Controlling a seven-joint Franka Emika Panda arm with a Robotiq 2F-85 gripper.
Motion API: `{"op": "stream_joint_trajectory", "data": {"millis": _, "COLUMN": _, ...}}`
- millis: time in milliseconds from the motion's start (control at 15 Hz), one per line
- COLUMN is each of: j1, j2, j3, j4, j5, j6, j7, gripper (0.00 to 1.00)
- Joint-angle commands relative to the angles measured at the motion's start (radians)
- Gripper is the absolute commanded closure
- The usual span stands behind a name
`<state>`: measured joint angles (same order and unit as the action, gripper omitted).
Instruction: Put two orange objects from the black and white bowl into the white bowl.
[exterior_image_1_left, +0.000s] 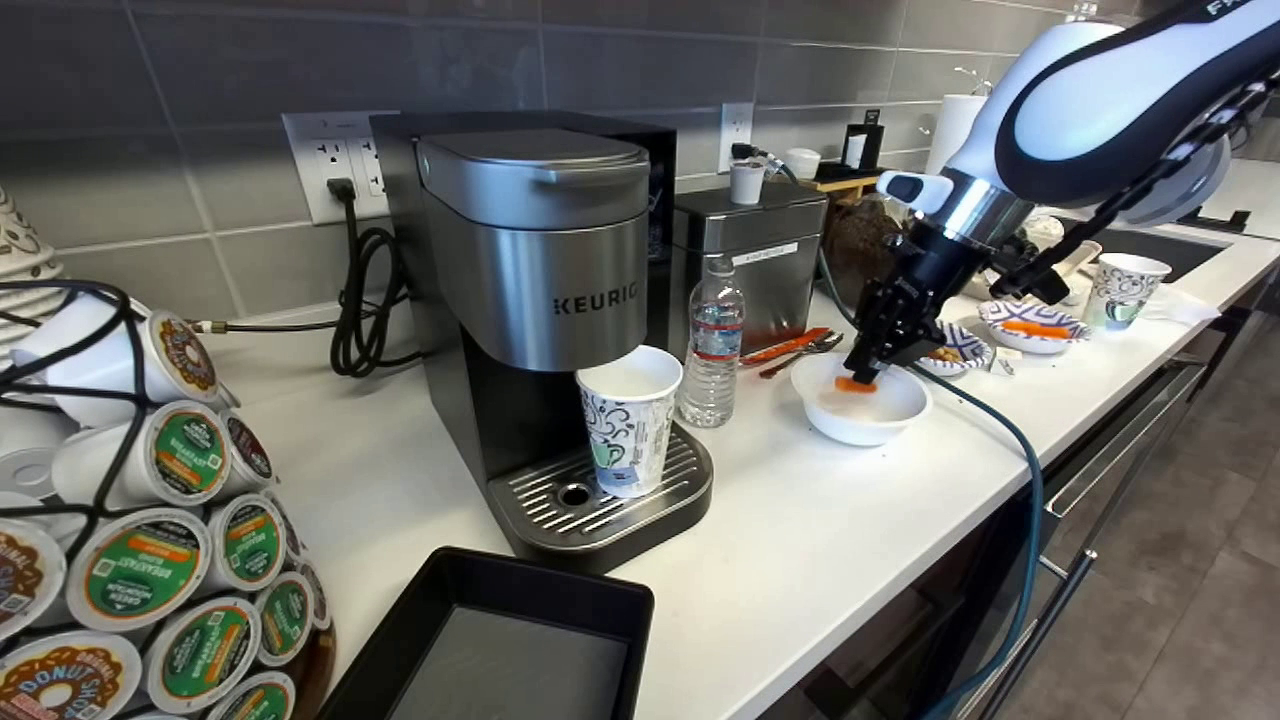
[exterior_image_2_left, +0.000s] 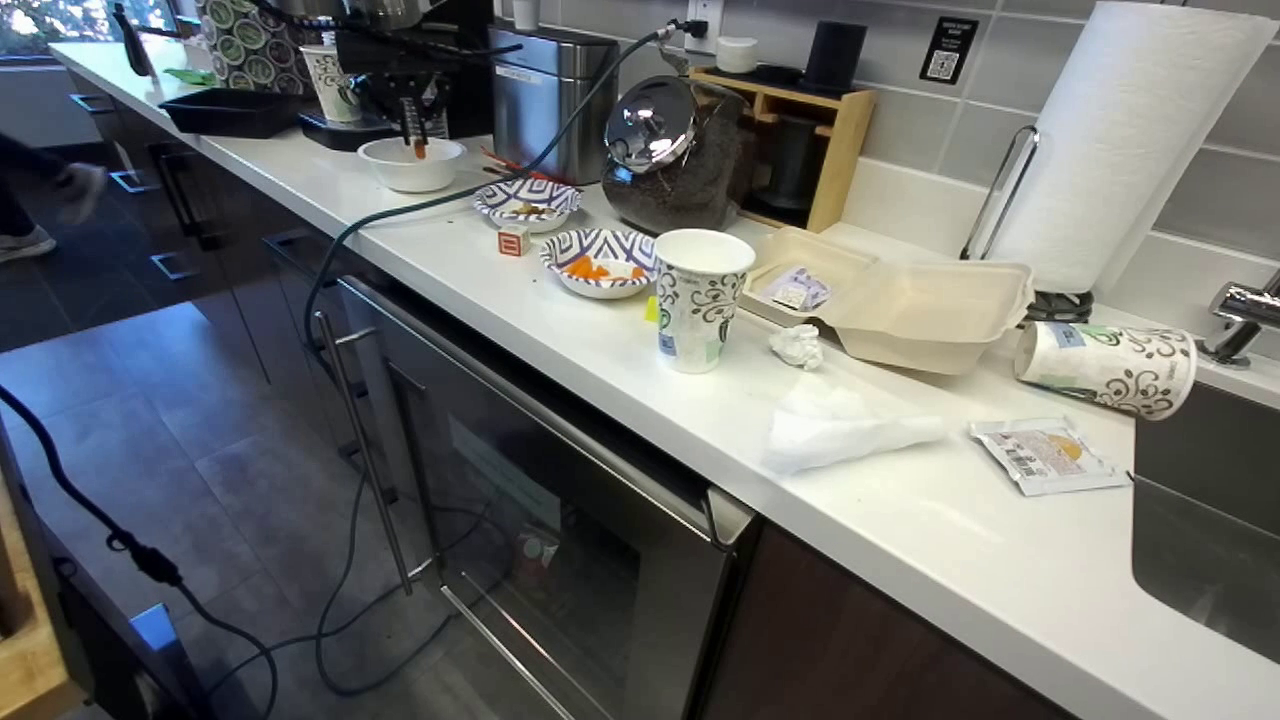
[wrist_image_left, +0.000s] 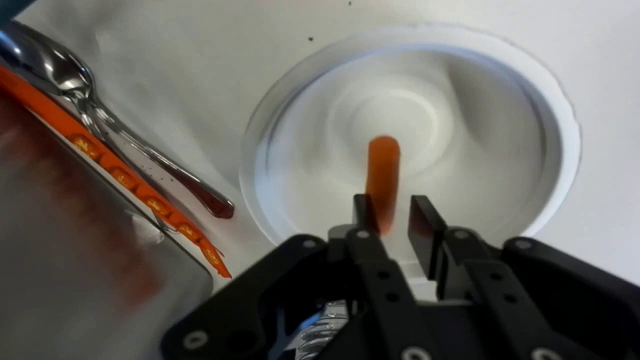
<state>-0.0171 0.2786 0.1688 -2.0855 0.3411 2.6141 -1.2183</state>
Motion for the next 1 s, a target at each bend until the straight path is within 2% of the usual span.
{"op": "stream_joint_trajectory", "data": {"millis": 0, "j1": -0.012, "j2": 0.018, "j3": 0.004, "j4": 0.019, "j5": -0.035, "j6": -0.031, "j7": 0.024, "gripper": 0.42}}
{"op": "stream_joint_trajectory", "data": {"millis": 333, "j1": -0.054, "j2": -0.047, "j3": 0.001, "j4": -0.011, "j5": -0.001, "j6": -0.111, "j7": 0.002, "gripper": 0.04}}
{"op": "stream_joint_trajectory", "data": {"millis": 400, "j1": -0.074, "j2": -0.071, "j3": 0.003, "j4": -0.023, "j5": 0.027, "j6": -0.143, "j7": -0.025, "gripper": 0.01}}
{"op": "stream_joint_trajectory", "data": {"millis": 600, "j1": -0.133, "j2": -0.127, "j3": -0.044, "j4": -0.043, "j5": 0.121, "j6": -0.147, "j7": -0.044, "gripper": 0.0}}
{"op": "stream_joint_trajectory", "data": {"millis": 933, "j1": -0.218, "j2": -0.048, "j3": -0.192, "j4": 0.045, "j5": 0.154, "j6": -0.121, "j7": 0.02, "gripper": 0.0}}
